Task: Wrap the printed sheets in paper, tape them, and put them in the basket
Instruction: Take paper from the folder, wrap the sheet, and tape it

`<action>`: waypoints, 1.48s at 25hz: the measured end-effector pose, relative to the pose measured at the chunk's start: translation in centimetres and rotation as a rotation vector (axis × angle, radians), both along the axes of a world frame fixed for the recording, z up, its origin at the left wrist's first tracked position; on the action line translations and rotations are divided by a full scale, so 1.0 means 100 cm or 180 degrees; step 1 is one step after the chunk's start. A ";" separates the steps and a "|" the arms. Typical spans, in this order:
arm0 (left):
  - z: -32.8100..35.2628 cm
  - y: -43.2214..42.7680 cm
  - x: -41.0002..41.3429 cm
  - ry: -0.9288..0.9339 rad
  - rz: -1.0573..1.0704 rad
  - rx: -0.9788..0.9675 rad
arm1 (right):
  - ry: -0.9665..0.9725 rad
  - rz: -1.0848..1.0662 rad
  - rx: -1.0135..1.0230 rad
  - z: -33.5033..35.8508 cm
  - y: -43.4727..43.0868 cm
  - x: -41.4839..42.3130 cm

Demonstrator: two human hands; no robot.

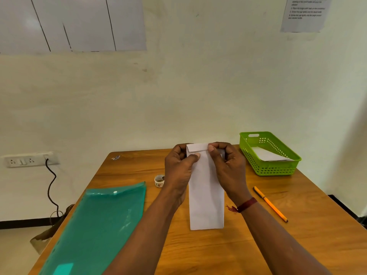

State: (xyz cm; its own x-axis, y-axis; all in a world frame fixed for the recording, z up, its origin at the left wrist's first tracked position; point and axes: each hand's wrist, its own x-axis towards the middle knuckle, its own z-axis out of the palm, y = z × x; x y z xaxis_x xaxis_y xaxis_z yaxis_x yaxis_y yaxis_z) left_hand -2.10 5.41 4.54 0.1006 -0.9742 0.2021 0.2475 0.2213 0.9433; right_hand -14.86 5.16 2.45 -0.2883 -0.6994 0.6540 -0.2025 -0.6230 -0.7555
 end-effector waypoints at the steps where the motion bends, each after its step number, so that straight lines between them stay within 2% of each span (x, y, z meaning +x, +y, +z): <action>1: 0.000 0.002 -0.002 0.0091 -0.0026 0.0011 | -0.0091 -0.0095 -0.0040 0.002 0.001 0.002; 4: -0.001 0.006 -0.008 0.0052 0.0082 -0.0036 | -0.0284 -0.0243 -0.0068 0.003 0.004 0.006; 8: -0.002 0.005 -0.009 0.0018 0.0206 0.0018 | -0.0509 0.0030 -0.0103 0.005 0.010 0.010; 13: 0.000 0.004 -0.007 -0.0025 0.0332 0.0044 | -0.0504 0.0199 -0.0187 0.006 0.013 0.009; 21: -0.002 0.005 -0.007 -0.0160 0.0523 -0.0018 | -0.0264 0.0455 0.0116 0.010 0.013 0.003; 27: -0.003 0.007 -0.011 -0.0299 0.0570 -0.0089 | -0.0806 0.0315 0.0231 0.006 0.013 -0.001; 31: -0.006 0.008 -0.011 -0.0163 0.0531 -0.0016 | -0.0687 0.0365 0.0325 0.009 0.015 -0.002; 35: -0.006 0.007 -0.013 -0.0236 0.0523 -0.0027 | -0.0973 0.0665 0.0287 0.008 0.019 -0.005; 37: -0.006 0.008 -0.014 -0.0263 0.0524 -0.0067 | -0.0917 0.0531 0.0295 0.009 0.017 -0.003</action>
